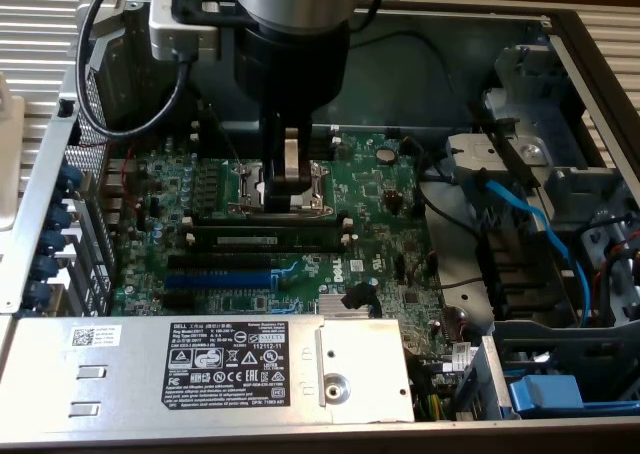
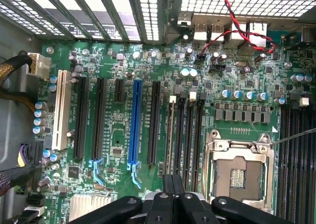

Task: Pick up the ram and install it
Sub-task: 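Press down the ram until it locks into place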

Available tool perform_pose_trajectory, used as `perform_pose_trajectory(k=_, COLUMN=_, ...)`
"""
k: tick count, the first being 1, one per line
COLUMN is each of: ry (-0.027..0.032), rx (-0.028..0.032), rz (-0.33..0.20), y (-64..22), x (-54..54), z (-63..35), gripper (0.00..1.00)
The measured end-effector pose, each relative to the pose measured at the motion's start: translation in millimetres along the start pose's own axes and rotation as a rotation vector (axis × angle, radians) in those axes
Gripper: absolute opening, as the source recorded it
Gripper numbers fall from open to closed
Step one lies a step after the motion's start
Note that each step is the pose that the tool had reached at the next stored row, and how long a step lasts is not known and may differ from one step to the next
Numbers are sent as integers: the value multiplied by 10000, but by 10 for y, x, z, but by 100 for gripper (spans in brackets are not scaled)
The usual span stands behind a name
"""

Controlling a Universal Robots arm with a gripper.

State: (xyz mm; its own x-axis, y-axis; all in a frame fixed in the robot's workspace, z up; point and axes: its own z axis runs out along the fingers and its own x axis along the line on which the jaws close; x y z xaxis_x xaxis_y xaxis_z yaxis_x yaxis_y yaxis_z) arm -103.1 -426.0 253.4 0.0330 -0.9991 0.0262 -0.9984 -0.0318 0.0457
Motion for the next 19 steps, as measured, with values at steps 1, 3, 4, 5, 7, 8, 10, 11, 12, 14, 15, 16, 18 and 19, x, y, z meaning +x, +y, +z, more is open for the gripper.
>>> perform_pose_trajectory(k=1, ry=-6, rx=-4, rz=140, y=0, x=0, z=0, gripper=10)
perform_pose_trajectory(k=3, ry=-20, rx=-12, rz=457, y=0, x=0, z=0, gripper=10)
perform_pose_trajectory(k=4, ry=-28, rx=-16, rz=627, y=0, x=0, z=0, gripper=10)
perform_pose_trajectory(k=5, ry=-36, rx=-21, rz=801, y=0, x=0, z=0, gripper=10)
perform_pose_trajectory(k=7, ry=-52, rx=-30, rz=1135, y=0, x=0, z=0, gripper=10)
perform_pose_trajectory(k=8, ry=-60, rx=-34, rz=1302, y=0, x=0, z=1, gripper=10)
perform_pose_trajectory(k=10, ry=-75, rx=-43, rz=1654, y=0, x=0, z=1, gripper=10)
perform_pose_trajectory(k=11, ry=-83, rx=-48, rz=1821, y=0, x=0, z=1, gripper=10)
perform_pose_trajectory(k=12, ry=-91, rx=-52, rz=1986, y=0, x=0, z=2, gripper=10)
perform_pose_trajectory(k=14, ry=-105, rx=-61, rz=2316, y=0, x=0, z=3, gripper=10)
perform_pose_trajectory(k=15, ry=-113, rx=-65, rz=2484, y=0, x=0, z=4, gripper=10)
perform_pose_trajectory(k=16, ry=-121, rx=-69, rz=2647, y=0, x=0, z=5, gripper=10)
perform_pose_trajectory(k=18, ry=-136, rx=-77, rz=2975, y=0, x=0, z=7, gripper=10)
perform_pose_trajectory(k=19, ry=-144, rx=-82, rz=3141, y=0, x=0, z=9, gripper=10)
